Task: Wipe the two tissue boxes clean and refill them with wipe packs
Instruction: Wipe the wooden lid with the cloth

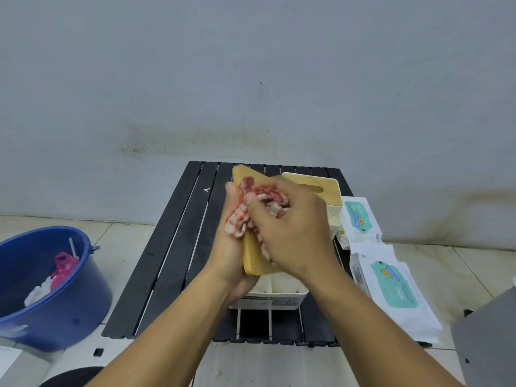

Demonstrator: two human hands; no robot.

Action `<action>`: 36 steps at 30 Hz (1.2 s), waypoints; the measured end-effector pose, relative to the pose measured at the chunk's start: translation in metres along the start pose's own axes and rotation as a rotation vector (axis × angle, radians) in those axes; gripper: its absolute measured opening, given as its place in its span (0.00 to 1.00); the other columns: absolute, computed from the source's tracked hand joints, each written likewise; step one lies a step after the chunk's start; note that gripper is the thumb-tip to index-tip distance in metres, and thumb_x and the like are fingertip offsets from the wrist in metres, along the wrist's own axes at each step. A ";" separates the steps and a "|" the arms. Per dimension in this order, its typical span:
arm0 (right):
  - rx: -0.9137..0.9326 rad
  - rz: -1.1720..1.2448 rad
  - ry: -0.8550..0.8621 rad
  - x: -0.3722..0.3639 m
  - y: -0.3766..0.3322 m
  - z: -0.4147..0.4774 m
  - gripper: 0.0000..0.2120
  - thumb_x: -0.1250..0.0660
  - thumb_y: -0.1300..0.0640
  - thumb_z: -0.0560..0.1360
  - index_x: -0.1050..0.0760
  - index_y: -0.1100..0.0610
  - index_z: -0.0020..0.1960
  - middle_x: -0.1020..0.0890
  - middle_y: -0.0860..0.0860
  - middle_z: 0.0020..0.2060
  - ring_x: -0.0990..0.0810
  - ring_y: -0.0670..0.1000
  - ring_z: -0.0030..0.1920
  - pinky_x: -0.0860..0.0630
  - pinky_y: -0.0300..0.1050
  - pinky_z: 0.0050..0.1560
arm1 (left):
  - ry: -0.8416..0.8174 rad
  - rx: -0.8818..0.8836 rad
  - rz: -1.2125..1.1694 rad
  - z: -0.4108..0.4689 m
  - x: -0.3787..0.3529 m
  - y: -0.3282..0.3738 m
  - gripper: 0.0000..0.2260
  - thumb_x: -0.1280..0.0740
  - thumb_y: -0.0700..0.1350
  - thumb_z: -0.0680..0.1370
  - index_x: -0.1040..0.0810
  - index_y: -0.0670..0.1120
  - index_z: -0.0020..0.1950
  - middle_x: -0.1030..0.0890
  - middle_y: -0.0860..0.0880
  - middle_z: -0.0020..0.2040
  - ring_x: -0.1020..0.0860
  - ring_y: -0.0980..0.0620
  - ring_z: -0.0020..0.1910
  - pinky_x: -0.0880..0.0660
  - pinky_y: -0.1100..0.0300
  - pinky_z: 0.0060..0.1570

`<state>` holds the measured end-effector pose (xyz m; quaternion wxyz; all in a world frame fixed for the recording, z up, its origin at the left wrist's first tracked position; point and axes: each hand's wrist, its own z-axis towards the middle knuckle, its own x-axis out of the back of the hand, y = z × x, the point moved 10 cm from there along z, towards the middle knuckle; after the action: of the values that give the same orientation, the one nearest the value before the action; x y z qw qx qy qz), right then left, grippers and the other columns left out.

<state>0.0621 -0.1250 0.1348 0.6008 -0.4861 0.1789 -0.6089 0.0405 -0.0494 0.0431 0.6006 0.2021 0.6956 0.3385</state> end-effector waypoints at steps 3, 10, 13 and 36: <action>-0.005 -0.009 -0.151 -0.028 -0.001 -0.022 0.05 0.28 0.52 0.75 0.17 0.47 0.51 0.17 0.43 0.44 0.19 0.43 0.45 0.20 0.46 0.49 | 0.114 -0.055 -0.050 0.005 0.029 0.027 0.33 0.42 0.72 0.77 0.14 0.43 0.42 0.16 0.43 0.41 0.14 0.46 0.44 0.16 0.52 0.47; 0.068 -0.016 -0.107 -0.031 -0.009 -0.024 0.07 0.28 0.51 0.76 0.17 0.48 0.53 0.18 0.44 0.45 0.19 0.44 0.46 0.21 0.46 0.48 | 0.124 -0.037 -0.015 -0.001 0.031 0.031 0.31 0.41 0.71 0.78 0.15 0.44 0.48 0.16 0.43 0.45 0.15 0.46 0.47 0.17 0.53 0.48; 0.068 -0.025 0.049 0.000 -0.005 -0.004 0.06 0.28 0.51 0.76 0.17 0.48 0.52 0.17 0.43 0.44 0.18 0.43 0.46 0.21 0.47 0.49 | 0.009 0.055 -0.004 -0.009 0.002 0.001 0.29 0.44 0.66 0.81 0.12 0.45 0.50 0.14 0.43 0.51 0.14 0.48 0.49 0.16 0.56 0.45; 0.036 0.008 -0.047 -0.014 -0.013 -0.016 0.04 0.28 0.51 0.74 0.17 0.47 0.49 0.17 0.44 0.41 0.18 0.44 0.42 0.21 0.47 0.44 | 0.101 -0.138 0.010 -0.004 0.011 0.031 0.31 0.46 0.67 0.82 0.15 0.44 0.46 0.16 0.44 0.43 0.15 0.49 0.44 0.17 0.56 0.43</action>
<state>0.0394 -0.1155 0.1328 0.6160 -0.4887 0.1557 -0.5978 0.0309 -0.0212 0.0580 0.5757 0.1464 0.6989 0.3983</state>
